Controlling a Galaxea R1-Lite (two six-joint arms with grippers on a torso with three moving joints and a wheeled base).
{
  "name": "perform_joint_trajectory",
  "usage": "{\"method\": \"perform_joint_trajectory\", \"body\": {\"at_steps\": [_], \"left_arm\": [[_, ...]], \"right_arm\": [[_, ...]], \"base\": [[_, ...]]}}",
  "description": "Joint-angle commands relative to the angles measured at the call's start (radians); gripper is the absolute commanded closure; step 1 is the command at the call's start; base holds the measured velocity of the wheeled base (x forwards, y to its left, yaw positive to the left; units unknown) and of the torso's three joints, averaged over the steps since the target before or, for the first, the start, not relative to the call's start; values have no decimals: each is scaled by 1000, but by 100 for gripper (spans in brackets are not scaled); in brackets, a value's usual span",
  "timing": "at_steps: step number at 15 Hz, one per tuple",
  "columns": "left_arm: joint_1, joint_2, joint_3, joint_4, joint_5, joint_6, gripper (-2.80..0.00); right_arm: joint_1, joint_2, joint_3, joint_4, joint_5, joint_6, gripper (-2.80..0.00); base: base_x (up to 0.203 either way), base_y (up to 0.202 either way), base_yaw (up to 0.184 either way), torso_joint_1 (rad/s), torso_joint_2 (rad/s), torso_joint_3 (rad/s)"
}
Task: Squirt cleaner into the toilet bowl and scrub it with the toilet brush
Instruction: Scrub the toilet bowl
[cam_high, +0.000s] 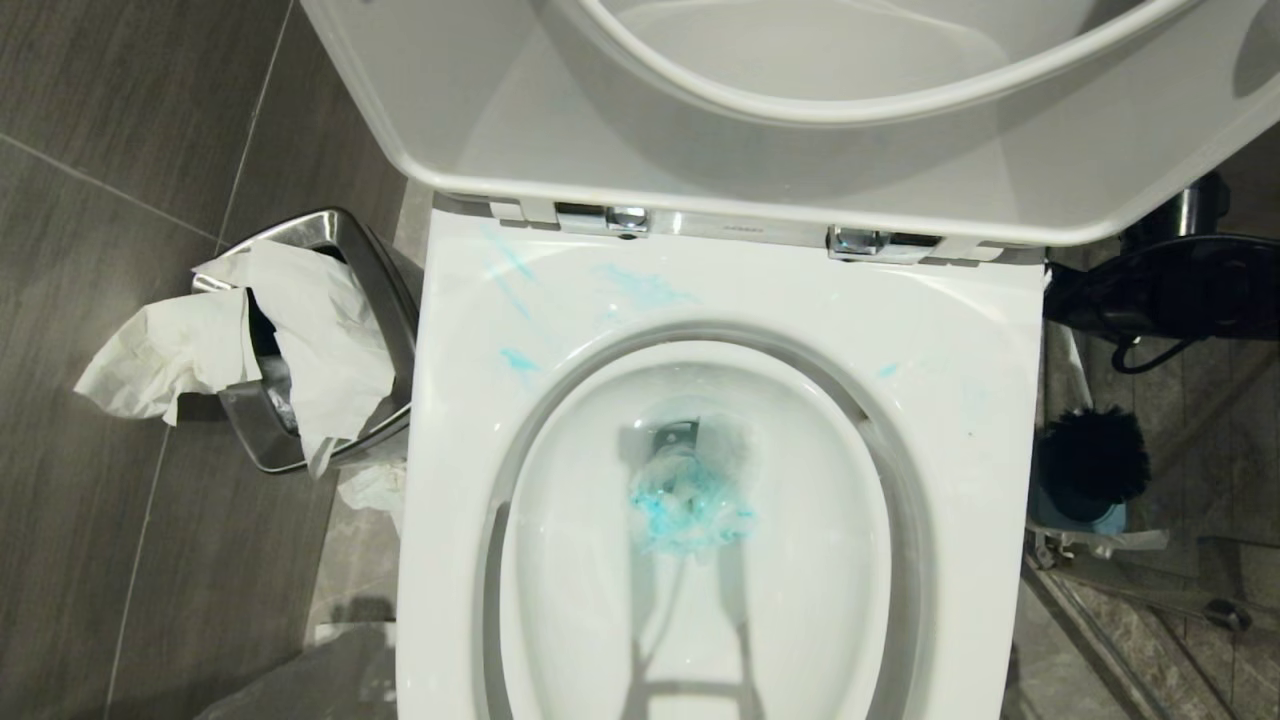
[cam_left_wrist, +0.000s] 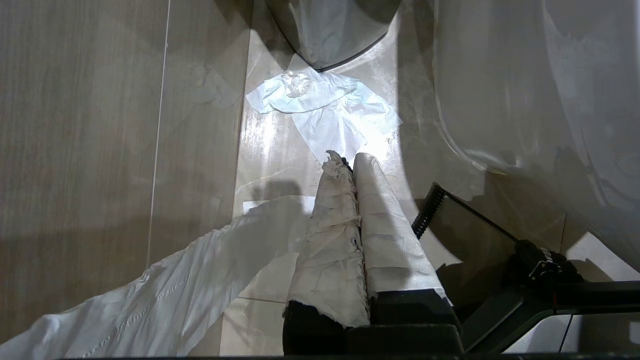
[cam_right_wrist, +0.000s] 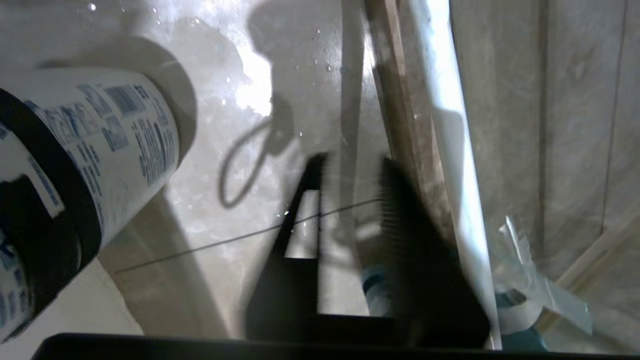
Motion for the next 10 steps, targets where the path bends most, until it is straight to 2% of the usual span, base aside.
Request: {"method": "perform_joint_trajectory", "body": {"at_steps": [1,3,7,10], "left_arm": [[0,0,0,0,0,0,0],[0,0,0,0,0,0,0],[0,0,0,0,0,0,0],[0,0,0,0,0,0,0]], "right_arm": [[0,14,-26,2,-2,1,-280],[-16,21,-45,42,1,32,-280],[-33,40,-138,210,5,178,-280],[-59,43,-139,226,5,192,-280]], "base": [[0,0,0,0,0,0],[0,0,0,0,0,0],[0,0,0,0,0,0],[0,0,0,0,0,0]]}}
